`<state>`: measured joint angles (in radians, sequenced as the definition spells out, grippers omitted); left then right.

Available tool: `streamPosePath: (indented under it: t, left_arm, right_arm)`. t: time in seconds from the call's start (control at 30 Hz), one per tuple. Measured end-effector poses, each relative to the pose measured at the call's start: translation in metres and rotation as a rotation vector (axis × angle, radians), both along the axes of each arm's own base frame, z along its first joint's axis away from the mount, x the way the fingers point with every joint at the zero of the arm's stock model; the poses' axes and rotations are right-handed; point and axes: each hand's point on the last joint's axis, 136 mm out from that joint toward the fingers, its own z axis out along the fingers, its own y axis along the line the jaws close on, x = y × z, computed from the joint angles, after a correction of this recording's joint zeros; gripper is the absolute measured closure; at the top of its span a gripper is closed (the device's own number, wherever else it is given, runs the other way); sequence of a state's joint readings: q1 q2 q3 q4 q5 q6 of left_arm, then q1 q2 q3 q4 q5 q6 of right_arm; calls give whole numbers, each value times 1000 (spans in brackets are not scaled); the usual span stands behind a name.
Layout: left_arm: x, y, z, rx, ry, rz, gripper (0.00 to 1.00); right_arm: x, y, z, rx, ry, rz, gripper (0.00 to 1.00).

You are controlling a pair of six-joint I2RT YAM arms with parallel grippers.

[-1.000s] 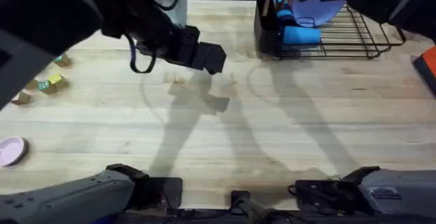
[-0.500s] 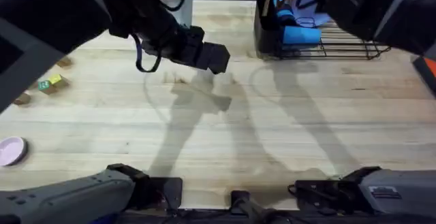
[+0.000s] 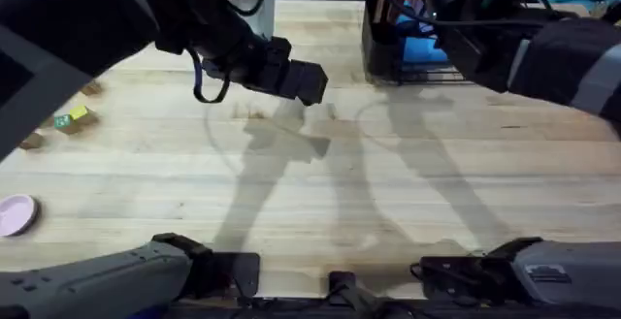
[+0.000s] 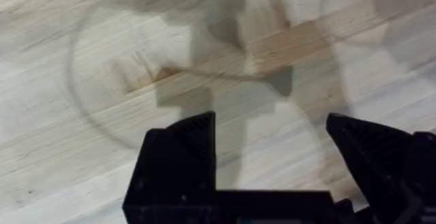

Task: Pick up the spoon on the table one by one and put them onto the rack

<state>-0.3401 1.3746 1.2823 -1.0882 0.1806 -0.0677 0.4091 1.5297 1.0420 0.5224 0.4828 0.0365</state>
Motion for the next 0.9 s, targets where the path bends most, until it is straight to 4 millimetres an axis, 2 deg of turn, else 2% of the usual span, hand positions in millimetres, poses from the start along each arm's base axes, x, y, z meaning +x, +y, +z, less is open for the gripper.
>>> streamPosePath:
  t: [0.13,0.27,0.3,0.53,0.9]
  left_arm:
    - [0,0,0,0,0,0,6]
    - [0,0,0,0,0,0,6]
    - [0,0,0,0,0,0,8]
    - [0,0,0,0,0,0,7]
    - [0,0,0,0,0,0,7]
  right_arm:
    - [3,1,-7,-6,14,0,966]
    - [6,3,-25,-28,64,0,970]
    - [7,3,-36,-37,86,0,969]
    - [12,7,-60,-61,145,9,967]
    - [4,4,-96,-120,287,15,967]
